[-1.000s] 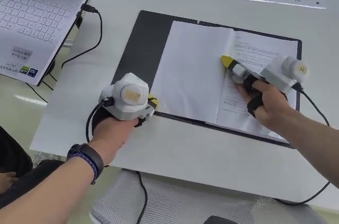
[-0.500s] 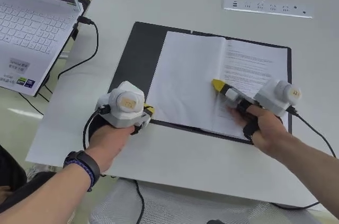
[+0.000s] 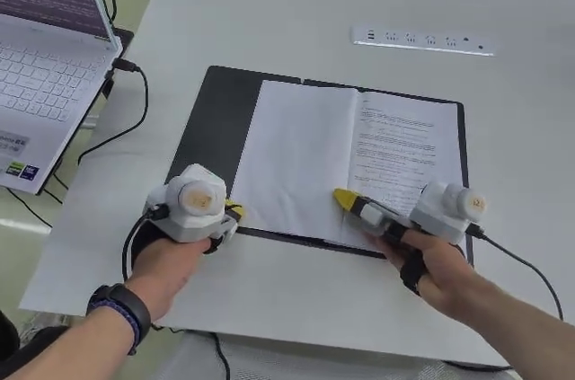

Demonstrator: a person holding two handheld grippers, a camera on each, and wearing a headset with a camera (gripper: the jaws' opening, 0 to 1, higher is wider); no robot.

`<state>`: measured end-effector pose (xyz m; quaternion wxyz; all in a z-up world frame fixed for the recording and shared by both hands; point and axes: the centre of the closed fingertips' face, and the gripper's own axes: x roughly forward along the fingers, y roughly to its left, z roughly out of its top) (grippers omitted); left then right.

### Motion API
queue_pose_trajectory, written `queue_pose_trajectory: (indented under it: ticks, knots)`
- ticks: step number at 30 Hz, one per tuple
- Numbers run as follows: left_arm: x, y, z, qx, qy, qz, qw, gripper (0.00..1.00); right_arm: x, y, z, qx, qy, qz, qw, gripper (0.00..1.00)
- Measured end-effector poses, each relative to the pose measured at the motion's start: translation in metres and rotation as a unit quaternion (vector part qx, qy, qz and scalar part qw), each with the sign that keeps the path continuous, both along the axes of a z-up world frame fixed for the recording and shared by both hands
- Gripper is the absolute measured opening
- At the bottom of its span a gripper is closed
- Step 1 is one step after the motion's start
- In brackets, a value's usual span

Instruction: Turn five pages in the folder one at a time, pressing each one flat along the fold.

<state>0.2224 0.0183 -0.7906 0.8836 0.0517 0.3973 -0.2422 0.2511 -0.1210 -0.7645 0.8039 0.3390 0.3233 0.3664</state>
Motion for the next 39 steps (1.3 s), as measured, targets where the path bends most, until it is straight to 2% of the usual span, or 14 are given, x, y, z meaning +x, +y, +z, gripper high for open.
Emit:
queue_pose_trajectory:
  ticks: [9, 15, 23, 26, 27, 33, 39]
  knots:
    - [-0.001, 0.0, 0.0, 0.001, -0.002, -0.001, 1.0, 0.0, -0.021, -0.003, -0.007, -0.004, 0.003, 0.013, 0.9999, 0.0]
    - [-0.002, -0.001, 0.001, 0.003, -0.002, -0.007, 1.0, 0.0, -0.042, 0.0, -0.01, -0.007, -0.001, 0.035, 0.9994, 0.0]
    - [-0.002, -0.001, 0.001, 0.006, -0.004, -0.012, 0.9999, 0.0, -0.058, 0.0, -0.012, -0.005, 0.007, 0.036, 0.9993, 0.0]
    - [-0.002, 0.0, 0.001, 0.007, -0.004, -0.012, 0.9999, 0.0, -0.068, 0.004, -0.014, -0.013, 0.011, 0.052, 0.9985, 0.0]
    - [-0.001, 0.0, 0.001, 0.008, -0.004, -0.013, 0.9999, 0.0, -0.071, 0.004, -0.018, -0.016, 0.02, 0.057, 0.9981, 0.0]
    - [-0.001, 0.0, 0.001, 0.011, 0.0, -0.018, 0.9998, 0.0, -0.071, 0.006, -0.018, -0.017, 0.022, 0.055, 0.9981, 0.0]
    - [0.0, 0.0, 0.0, 0.012, 0.008, -0.019, 0.9997, 0.0, -0.066, 0.008, -0.012, -0.01, 0.019, 0.045, 0.9988, 0.0]
